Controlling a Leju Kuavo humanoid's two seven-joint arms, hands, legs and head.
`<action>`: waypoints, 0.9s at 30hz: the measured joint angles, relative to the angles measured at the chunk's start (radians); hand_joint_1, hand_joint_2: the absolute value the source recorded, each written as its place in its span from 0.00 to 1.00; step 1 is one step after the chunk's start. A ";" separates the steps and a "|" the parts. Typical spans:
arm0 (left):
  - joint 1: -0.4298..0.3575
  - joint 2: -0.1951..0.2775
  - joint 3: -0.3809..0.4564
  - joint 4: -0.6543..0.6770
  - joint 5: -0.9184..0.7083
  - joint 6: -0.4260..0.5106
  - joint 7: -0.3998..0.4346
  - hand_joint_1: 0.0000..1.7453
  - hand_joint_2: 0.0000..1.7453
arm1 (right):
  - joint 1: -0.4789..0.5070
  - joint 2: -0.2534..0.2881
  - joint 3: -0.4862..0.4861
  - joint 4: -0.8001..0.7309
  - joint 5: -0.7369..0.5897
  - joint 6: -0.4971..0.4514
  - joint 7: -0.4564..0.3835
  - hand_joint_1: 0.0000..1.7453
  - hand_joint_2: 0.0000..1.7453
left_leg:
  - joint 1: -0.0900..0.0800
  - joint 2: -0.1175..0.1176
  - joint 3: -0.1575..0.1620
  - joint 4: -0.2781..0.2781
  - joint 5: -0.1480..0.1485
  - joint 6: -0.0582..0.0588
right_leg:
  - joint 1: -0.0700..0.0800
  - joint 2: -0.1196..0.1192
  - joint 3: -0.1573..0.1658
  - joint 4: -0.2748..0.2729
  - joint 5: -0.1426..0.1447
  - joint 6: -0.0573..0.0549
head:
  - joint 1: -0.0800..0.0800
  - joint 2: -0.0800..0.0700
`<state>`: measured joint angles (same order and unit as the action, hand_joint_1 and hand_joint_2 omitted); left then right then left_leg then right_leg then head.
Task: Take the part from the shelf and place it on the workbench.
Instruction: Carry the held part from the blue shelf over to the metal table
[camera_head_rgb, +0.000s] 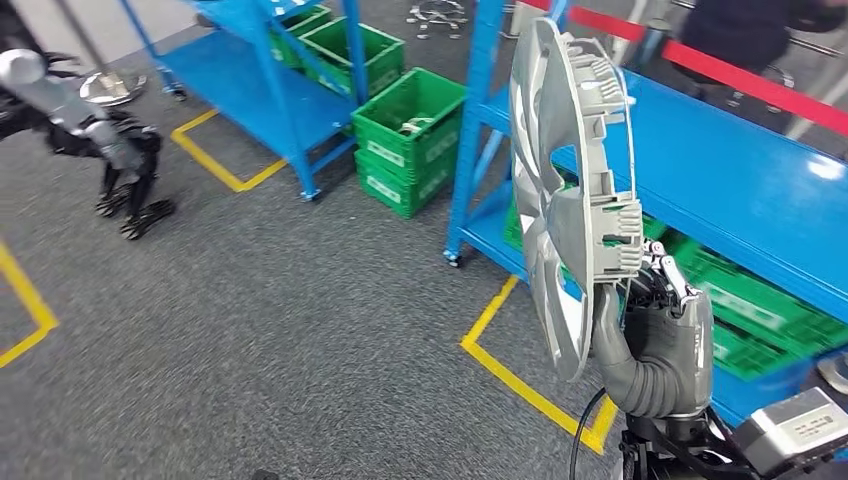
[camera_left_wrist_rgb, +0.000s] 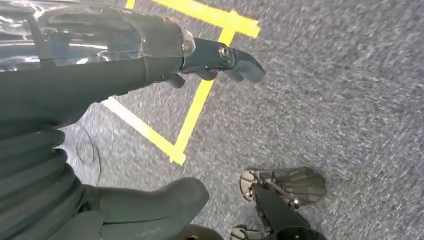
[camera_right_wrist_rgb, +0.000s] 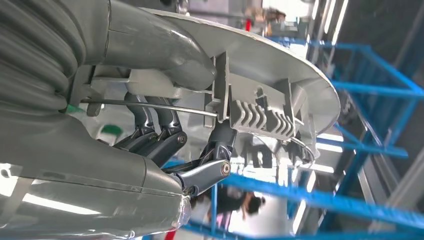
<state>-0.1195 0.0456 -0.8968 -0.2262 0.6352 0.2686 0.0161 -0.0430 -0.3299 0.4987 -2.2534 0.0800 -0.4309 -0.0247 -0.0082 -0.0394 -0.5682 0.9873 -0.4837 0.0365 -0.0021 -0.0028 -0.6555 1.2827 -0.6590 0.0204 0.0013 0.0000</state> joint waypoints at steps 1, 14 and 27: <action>0.002 -0.001 -0.001 0.000 0.002 0.000 -0.002 0.00 1.00 | 0.002 0.000 0.000 0.000 0.002 -0.001 0.004 1.00 1.00 | 0.000 -0.015 0.001 0.001 0.000 0.000 | -0.001 0.003 0.009 -0.025 0.028 0.000 | 0.006 0.000; 0.005 -0.034 -0.003 0.001 0.036 -0.018 -0.029 0.00 1.00 | 0.004 -0.006 0.008 0.011 0.022 -0.008 0.025 1.00 1.00 | 0.012 0.043 -0.153 0.283 -0.130 -0.057 | -0.013 -0.013 0.113 -0.289 0.146 -0.041 | -0.016 0.000; 0.004 -0.045 -0.006 0.003 0.045 -0.017 -0.027 0.00 1.00 | 0.001 -0.005 0.019 0.025 0.023 -0.002 0.020 1.00 1.00 | 0.010 0.061 -0.037 0.027 0.006 -0.013 | -0.016 -0.034 0.082 -0.171 0.047 0.010 | -0.021 0.000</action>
<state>-0.1153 0.0001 -0.9026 -0.2233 0.6805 0.2520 -0.0106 -0.0416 -0.3345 0.5173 -2.2286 0.1026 -0.4327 -0.0049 0.0014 0.0216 -0.6049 1.0142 -0.4781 0.0239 -0.0183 -0.0365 -0.5737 1.1119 -0.6119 0.0301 -0.0194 0.0000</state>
